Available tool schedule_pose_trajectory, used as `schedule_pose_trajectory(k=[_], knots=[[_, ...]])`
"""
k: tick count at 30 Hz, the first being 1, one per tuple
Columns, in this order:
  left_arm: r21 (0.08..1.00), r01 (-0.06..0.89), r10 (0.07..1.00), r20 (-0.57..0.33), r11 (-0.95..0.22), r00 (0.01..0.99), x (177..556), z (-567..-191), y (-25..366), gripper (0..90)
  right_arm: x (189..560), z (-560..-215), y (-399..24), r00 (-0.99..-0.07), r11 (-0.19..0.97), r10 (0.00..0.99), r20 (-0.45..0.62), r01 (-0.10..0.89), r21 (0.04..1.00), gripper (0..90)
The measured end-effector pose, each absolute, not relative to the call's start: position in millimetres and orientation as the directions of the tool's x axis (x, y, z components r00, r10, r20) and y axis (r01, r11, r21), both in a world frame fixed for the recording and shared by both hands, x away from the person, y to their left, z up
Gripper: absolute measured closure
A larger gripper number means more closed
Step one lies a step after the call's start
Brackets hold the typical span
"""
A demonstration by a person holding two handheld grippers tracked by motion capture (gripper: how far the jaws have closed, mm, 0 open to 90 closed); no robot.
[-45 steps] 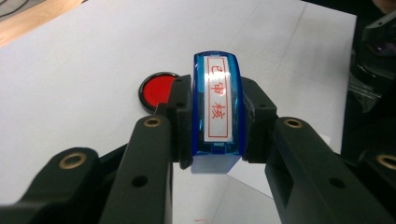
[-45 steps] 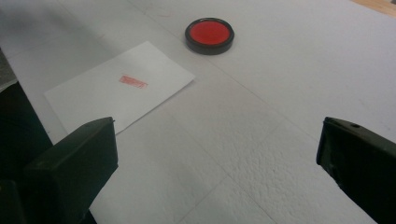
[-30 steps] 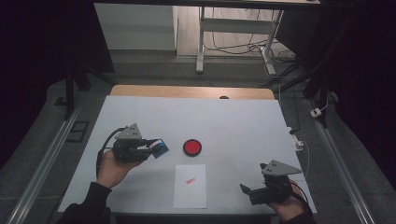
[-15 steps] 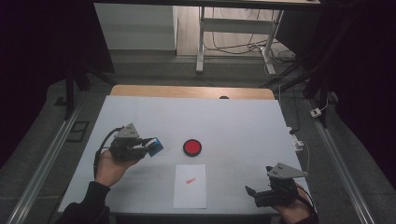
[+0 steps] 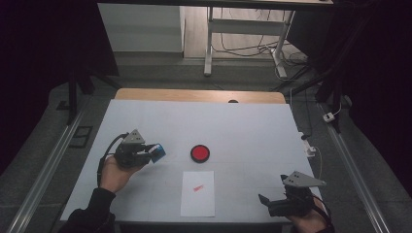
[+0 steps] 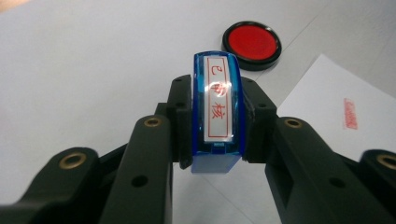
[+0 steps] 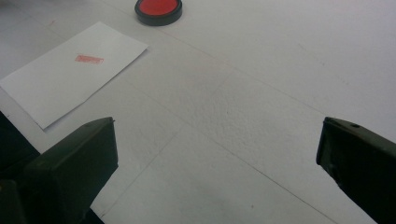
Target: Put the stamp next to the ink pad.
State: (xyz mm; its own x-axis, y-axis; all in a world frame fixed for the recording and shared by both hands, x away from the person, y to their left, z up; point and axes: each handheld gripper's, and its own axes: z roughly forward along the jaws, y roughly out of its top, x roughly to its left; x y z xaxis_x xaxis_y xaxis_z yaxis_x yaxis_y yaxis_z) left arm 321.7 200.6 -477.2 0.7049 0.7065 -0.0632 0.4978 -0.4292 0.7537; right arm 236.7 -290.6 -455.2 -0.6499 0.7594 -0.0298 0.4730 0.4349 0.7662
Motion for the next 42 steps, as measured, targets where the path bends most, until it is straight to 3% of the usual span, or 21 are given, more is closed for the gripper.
schedule_pose_trajectory(k=[32, 42], knots=[[0.665, 0.561, 0.715, -0.059, -0.493, 0.697, 342.2, -513.5, 199.7, 68.9, 235.8, -456.0, -289.2, -0.658, 0.462, 0.752, -0.045, 0.477, 0.748, 0.0], [0.69, 0.587, 0.729, -0.126, -0.423, 0.673, 338.9, -503.8, 203.7, 53.9, 236.2, -455.9, -288.9, -0.656, 0.459, 0.753, -0.044, 0.477, 0.75, 0.0]])
